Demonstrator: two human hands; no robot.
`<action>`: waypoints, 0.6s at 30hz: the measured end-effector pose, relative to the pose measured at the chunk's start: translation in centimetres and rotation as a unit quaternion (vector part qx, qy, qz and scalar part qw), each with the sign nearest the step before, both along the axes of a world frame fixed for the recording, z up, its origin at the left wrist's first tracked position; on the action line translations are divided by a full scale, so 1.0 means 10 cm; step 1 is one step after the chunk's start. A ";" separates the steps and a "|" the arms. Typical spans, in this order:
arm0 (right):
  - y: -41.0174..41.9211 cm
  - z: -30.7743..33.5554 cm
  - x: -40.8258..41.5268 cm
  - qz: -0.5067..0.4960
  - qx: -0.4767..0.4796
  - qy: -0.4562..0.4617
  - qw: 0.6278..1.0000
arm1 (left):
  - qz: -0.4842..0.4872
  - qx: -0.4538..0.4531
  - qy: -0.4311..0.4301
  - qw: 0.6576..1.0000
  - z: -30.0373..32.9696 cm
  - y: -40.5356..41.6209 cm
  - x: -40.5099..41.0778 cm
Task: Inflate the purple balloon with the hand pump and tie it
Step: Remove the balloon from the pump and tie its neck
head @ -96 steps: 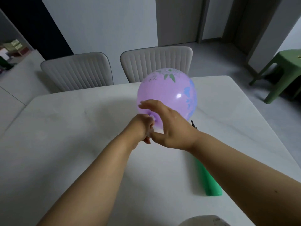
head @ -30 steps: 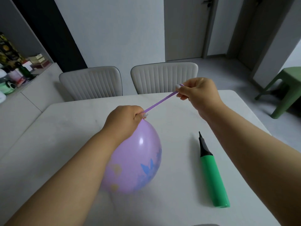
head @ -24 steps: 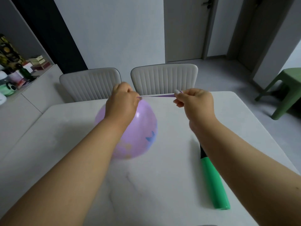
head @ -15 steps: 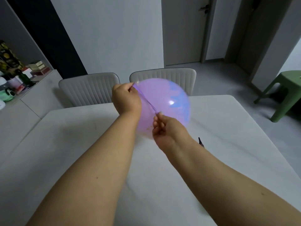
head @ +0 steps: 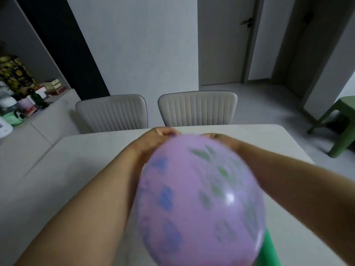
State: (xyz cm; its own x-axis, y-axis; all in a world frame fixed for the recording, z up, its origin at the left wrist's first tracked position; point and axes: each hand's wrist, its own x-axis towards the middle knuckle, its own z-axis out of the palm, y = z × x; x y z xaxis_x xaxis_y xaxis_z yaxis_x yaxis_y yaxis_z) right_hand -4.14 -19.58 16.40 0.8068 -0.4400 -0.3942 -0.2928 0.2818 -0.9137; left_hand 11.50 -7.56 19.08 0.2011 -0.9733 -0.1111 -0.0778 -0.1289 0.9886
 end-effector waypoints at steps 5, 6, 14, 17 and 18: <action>-0.03 0.23 0.02 0.014 -0.181 0.078 0.980 | -0.003 -0.007 -0.144 0.989 -0.04 -0.08 -0.10; 0.01 0.24 0.06 -0.018 -0.190 0.089 0.978 | 0.027 -0.020 -0.150 0.988 -0.08 -0.08 -0.12; 0.26 -0.01 0.06 -0.090 -0.526 0.012 0.846 | 0.186 -0.022 0.005 0.982 -0.36 0.00 -0.30; 0.24 -0.10 0.00 -0.063 -0.670 -0.069 0.737 | 0.165 0.028 0.099 0.981 -0.34 0.02 -0.33; 0.22 -0.11 -0.02 -0.060 -0.694 -0.088 0.712 | 0.155 0.043 0.115 0.980 -0.33 0.03 -0.33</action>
State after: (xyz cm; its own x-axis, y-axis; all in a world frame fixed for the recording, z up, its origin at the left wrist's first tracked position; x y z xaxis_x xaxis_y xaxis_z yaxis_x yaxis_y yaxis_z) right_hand -4.39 -17.38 15.33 0.7134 -0.3779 0.5901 -0.1895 -0.9148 -0.3567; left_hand 8.16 -7.31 15.77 0.4449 -0.8547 -0.2675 0.2022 -0.1951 0.9597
